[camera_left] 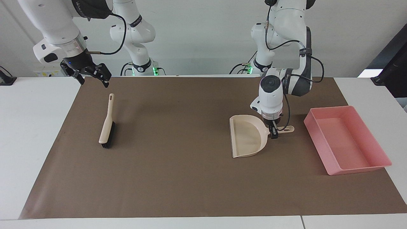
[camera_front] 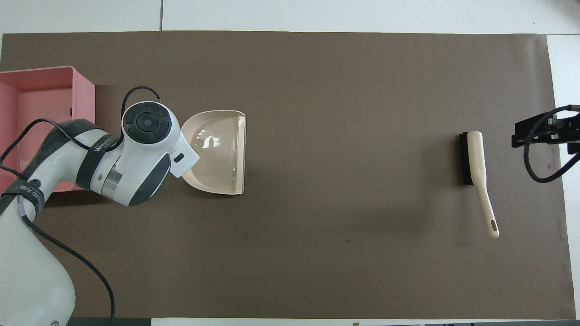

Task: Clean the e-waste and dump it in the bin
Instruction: 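Place the dustpan on the table with the left gripper and release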

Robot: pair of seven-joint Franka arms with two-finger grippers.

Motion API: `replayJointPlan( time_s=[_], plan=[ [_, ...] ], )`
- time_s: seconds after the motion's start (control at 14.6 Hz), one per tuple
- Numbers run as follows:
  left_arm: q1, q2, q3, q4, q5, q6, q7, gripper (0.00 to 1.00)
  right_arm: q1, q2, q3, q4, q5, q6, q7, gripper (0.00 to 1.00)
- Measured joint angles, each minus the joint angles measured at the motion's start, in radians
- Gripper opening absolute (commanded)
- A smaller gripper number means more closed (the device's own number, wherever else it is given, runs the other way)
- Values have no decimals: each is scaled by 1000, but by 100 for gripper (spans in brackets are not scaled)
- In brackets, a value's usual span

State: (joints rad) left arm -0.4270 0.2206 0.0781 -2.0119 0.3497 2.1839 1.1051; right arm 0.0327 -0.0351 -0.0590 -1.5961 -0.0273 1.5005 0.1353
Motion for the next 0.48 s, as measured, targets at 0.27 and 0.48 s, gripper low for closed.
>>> replayJointPlan(
  time_s=[0.27,0.48],
  plan=[
    [2,-39,7,69,-80,-140,-5,100,1,0,-2,0,-2,26,0,100],
    [32,-75,24,118,-153,-253,-5,100,1,0,0,0,-3,31,-11,100]
  ],
)
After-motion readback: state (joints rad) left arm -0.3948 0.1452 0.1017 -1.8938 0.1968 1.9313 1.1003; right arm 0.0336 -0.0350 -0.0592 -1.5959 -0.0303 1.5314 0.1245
